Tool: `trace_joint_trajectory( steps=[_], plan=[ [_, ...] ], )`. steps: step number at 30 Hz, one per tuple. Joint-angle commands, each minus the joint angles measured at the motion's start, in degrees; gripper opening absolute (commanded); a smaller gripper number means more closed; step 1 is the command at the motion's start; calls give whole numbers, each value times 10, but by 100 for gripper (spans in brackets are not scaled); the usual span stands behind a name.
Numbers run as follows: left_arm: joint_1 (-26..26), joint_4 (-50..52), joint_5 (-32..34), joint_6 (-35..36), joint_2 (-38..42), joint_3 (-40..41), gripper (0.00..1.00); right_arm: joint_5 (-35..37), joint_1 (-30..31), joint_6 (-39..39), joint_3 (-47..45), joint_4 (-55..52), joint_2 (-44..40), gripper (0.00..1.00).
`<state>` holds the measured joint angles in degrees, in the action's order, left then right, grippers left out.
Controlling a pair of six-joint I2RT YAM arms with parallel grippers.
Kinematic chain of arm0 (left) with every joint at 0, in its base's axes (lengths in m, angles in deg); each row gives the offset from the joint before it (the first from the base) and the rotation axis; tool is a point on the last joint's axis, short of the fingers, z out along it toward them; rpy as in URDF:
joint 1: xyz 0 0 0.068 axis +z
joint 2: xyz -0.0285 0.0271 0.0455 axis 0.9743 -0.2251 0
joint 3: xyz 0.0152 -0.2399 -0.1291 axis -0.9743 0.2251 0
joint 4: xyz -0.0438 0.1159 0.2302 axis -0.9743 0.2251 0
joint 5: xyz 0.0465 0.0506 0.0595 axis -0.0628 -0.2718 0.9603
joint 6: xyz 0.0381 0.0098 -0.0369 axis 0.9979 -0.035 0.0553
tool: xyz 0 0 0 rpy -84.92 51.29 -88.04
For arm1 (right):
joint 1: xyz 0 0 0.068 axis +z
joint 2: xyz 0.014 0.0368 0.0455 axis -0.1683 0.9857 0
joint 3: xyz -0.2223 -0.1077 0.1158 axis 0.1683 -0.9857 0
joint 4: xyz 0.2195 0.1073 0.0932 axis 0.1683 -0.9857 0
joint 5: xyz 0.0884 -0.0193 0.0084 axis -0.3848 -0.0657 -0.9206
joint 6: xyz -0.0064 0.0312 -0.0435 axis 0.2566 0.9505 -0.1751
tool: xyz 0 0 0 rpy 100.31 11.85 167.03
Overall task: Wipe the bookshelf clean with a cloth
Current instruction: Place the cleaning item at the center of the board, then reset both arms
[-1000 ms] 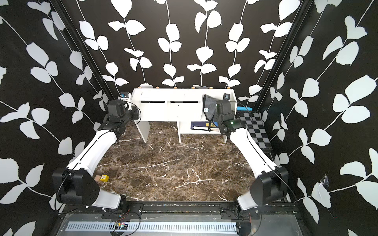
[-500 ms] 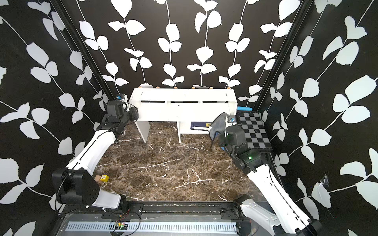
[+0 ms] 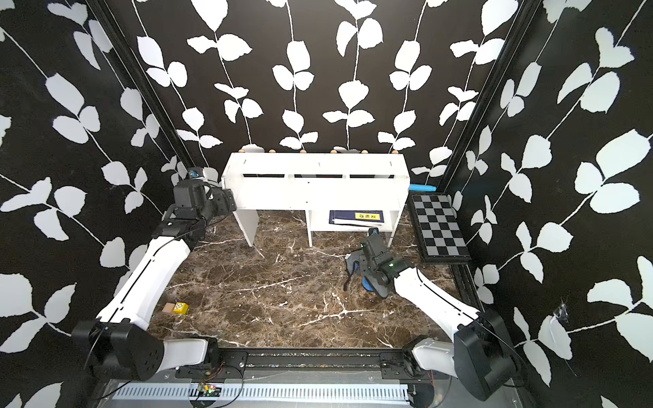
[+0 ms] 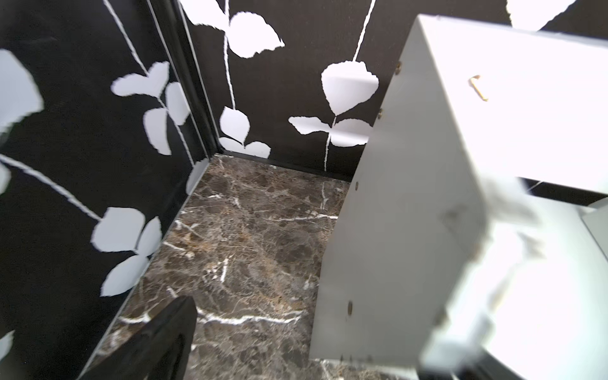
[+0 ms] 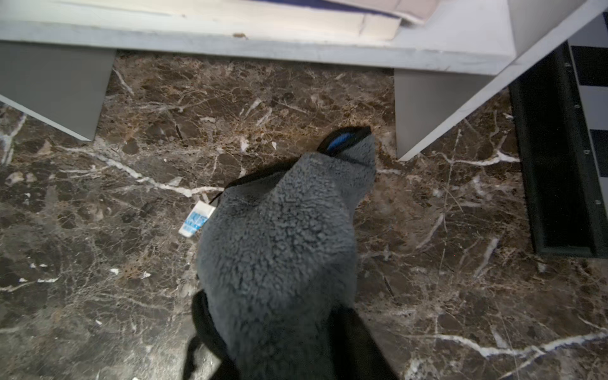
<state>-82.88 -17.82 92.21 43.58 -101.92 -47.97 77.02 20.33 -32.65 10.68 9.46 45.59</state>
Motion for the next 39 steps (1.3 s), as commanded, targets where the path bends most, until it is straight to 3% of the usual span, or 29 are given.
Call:
trace_joint_trajectory(
  steps=[1, 4, 9, 14, 17, 20, 23, 29, 32, 34, 39],
  plan=[
    [12, 22, 128, 24, 58, 31, 98, 19, 2, 9, 24, -8, -17, 100],
    [13, 6, 149, 24, 92, 58, 98, 34, 2, -9, 34, -32, -67, 100],
    [12, -44, 124, 19, 131, 94, 99, 68, 2, -43, 66, -78, -162, 100],
    [12, -18, 39, 31, 93, 53, 99, 115, -10, -64, 115, -115, -204, 100],
    [12, 15, 18, 8, 81, 17, 98, 114, -54, -53, 142, -129, -198, 100],
    [12, -27, -5, -12, 131, 32, 98, 99, -112, -40, 160, -129, -186, 100],
    [12, -6, 28, -14, 163, 8, 99, 92, -173, -36, 176, -119, -174, 100],
    [14, 59, 116, -8, 133, -25, 98, -1, -306, 2, 193, -93, -155, 99],
    [30, 69, 229, -40, 107, -3, 98, -45, -394, 35, 178, -55, -137, 99],
    [65, 29, 261, -53, 91, 40, 98, -66, -444, 54, 170, -24, -103, 97],
    [90, -224, 197, 47, 47, 205, 98, -25, -460, 40, 113, 84, -30, 100]
  ],
)
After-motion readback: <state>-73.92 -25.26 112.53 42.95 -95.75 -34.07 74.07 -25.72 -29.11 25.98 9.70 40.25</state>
